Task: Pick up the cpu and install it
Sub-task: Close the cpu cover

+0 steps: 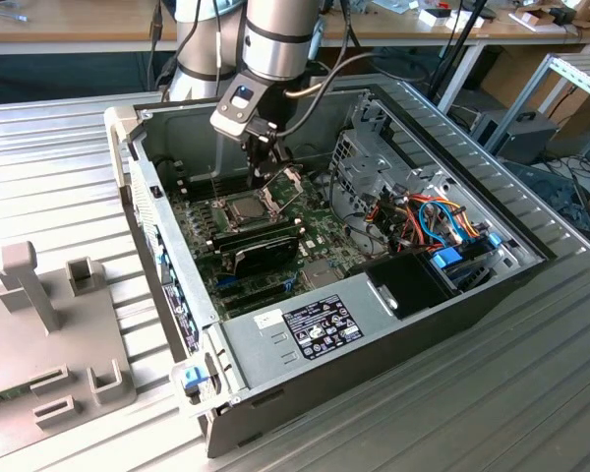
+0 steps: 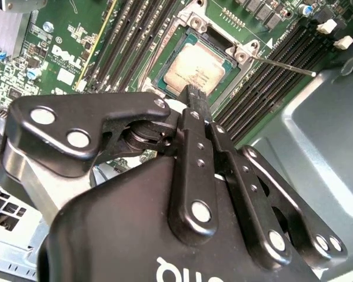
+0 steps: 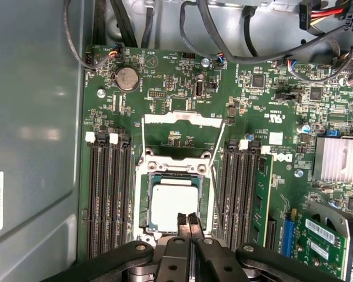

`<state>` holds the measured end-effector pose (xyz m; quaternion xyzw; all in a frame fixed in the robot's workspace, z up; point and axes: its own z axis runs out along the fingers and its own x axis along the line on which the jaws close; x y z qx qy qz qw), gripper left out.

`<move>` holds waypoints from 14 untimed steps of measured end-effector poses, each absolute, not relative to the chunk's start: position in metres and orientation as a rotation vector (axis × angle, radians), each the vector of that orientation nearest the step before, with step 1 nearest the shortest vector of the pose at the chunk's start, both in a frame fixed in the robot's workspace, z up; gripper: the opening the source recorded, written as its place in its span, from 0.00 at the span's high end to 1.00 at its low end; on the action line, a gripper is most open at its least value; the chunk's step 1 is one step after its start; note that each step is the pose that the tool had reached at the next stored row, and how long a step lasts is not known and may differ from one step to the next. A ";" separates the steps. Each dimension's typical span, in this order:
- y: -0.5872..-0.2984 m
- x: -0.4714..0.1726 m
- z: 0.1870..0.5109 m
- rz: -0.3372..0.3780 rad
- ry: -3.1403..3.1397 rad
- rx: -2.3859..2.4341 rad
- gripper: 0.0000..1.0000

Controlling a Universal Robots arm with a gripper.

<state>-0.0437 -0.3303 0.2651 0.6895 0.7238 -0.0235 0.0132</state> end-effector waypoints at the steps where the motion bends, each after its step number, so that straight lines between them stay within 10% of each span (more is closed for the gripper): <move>1: -0.330 -0.044 0.266 -0.073 2.255 2.148 0.89; 14: -0.330 -0.029 0.269 -0.061 2.249 2.143 0.89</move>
